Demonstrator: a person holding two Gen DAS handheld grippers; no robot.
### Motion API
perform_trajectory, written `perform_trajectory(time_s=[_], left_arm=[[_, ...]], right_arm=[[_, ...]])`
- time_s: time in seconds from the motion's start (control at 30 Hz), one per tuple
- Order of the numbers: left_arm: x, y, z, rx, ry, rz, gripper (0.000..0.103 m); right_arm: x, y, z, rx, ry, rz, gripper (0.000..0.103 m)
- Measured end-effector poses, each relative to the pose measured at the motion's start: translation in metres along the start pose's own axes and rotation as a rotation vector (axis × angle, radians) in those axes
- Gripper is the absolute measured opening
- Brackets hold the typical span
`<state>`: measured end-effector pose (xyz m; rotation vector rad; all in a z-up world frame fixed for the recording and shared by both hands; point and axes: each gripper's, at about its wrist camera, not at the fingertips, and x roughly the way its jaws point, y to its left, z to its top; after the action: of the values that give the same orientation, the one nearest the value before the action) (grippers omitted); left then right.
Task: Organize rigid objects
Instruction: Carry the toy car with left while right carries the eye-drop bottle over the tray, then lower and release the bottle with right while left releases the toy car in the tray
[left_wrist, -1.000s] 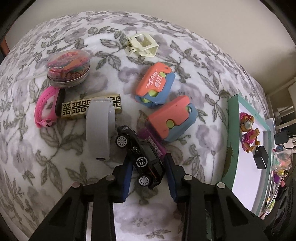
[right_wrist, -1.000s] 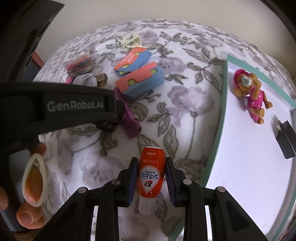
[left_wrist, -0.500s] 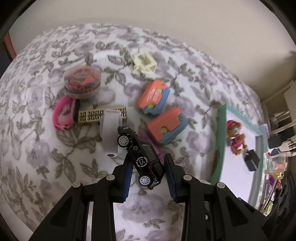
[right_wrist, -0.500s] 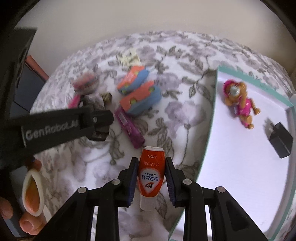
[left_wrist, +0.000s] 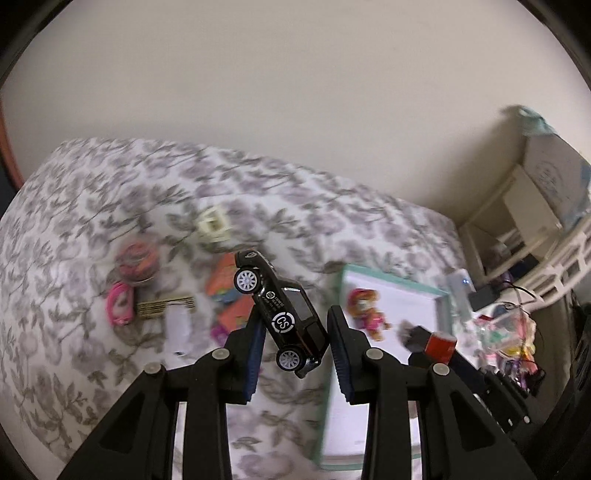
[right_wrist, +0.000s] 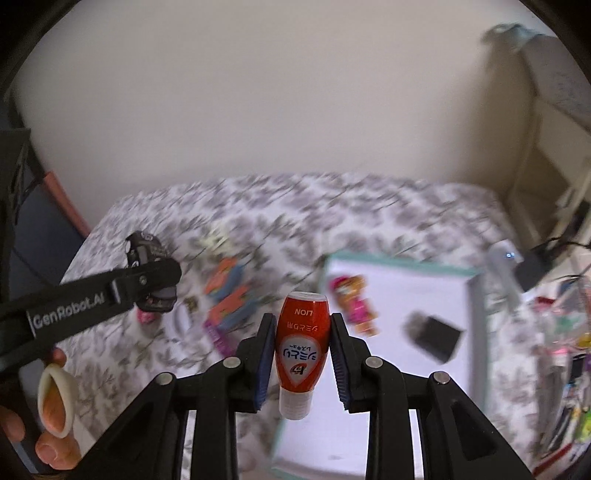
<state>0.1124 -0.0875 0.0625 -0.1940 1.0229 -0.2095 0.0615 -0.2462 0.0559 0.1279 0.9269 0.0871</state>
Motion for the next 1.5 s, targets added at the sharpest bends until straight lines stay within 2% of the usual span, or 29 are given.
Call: perform_trajectory(time_s=[0.2,0.37,0.57,0.83,1.17,1.5], left_arm=[[0.014,-0.039,-0.009,0.040,0.017,-0.044,0.035],[0.036,-0.065,-0.024,0.079,0.064,-0.065,0.035],[0.063,-0.074,-0.039,0.107,0.125,-0.058,0.035],[0.093,-0.073,-0.056,0.121,0.194,-0.047,0.035],[0.104,-0.081,-0.072,0.162,0.241,-0.039,0.035],[0.114,-0.080,-0.077,0.159,0.277,-0.034,0.036]], right_arm=[[-0.019,-0.043,0.002,0.048,-0.033,-0.134,0.030],[-0.024,-0.070,0.000,0.091,-0.036,-0.179,0.031],[-0.009,-0.096,-0.006,0.118,0.018,-0.232,0.030],[0.011,-0.112,-0.013,0.127,0.078,-0.261,0.030],[0.035,-0.116,-0.025,0.112,0.166,-0.287,0.031],[0.057,-0.115,-0.035,0.095,0.236,-0.290,0.031]])
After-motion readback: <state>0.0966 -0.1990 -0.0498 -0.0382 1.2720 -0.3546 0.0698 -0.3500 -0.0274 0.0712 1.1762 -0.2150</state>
